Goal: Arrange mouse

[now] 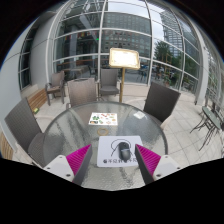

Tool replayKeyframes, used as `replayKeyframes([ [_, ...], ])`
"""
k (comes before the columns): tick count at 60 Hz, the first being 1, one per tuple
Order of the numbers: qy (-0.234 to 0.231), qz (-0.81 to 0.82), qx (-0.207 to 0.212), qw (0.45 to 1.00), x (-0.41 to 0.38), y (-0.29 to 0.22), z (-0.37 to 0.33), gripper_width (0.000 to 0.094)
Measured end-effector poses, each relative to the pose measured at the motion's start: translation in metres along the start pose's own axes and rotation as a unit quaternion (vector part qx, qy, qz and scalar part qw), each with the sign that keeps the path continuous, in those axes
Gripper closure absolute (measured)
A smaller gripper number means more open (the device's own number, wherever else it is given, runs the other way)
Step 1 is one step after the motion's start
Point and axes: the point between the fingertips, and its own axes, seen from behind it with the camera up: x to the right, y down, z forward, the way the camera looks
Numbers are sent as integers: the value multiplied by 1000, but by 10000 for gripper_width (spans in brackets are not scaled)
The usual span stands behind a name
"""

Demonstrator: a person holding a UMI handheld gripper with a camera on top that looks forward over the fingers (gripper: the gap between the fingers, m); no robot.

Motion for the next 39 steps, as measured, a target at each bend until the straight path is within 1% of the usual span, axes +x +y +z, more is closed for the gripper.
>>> replayKeyframes([
  [13,-3,-9,-8,1000,-17,28,-36,68],
  [26,-4,-13,2,1000,-27,32,-57,70],
  [39,-9,-7,2,1000,-33,38,-59,72],
])
